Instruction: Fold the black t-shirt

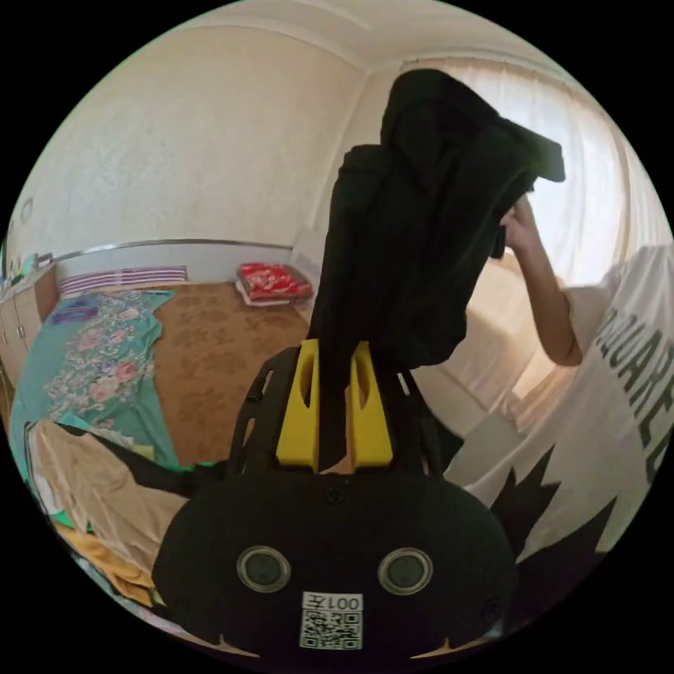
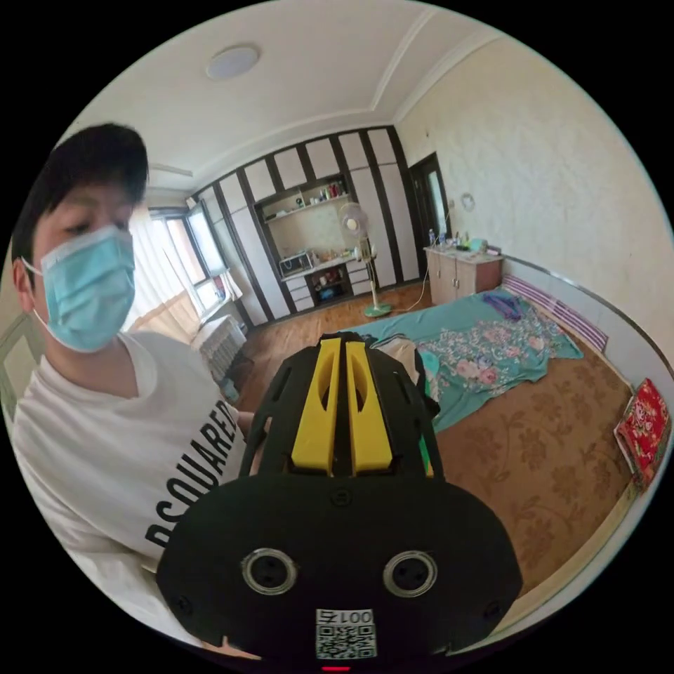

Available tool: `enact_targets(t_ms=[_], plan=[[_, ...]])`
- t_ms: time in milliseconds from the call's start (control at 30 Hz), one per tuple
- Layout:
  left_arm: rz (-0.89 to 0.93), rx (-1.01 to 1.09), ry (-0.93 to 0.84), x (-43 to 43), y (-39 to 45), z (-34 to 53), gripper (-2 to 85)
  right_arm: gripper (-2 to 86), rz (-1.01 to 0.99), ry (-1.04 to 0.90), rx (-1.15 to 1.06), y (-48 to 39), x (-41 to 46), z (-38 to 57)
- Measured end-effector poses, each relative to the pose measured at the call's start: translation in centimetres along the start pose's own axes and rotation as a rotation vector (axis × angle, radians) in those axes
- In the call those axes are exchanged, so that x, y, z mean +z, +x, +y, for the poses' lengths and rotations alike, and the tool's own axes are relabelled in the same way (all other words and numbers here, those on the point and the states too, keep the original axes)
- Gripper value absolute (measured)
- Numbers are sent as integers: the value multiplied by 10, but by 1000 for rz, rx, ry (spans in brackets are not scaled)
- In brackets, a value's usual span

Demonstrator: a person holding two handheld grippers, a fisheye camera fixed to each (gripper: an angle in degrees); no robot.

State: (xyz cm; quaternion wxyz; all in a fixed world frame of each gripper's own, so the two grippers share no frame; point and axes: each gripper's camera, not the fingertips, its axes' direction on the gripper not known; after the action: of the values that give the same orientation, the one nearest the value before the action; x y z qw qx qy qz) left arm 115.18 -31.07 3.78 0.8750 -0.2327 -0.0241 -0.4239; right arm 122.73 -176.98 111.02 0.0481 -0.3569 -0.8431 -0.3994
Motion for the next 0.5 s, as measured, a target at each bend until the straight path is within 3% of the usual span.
enact_targets(t_ms=[100, 300, 367, 500], plan=[[60, -2, 47, -32, 3, -28, 16, 5, 92, 49, -4, -23, -76, 8], [77, 101, -73, -102, 9, -89, 9, 6, 282, -47, -7, -73, -197, 46], [206, 143, -114, -131, 7, -110, 9, 6, 331, -52, 11, -85, -228, 62], [297, 203, -166, -168, 11, -134, 2, 6, 285, 6, 24, -111, -293, 104]])
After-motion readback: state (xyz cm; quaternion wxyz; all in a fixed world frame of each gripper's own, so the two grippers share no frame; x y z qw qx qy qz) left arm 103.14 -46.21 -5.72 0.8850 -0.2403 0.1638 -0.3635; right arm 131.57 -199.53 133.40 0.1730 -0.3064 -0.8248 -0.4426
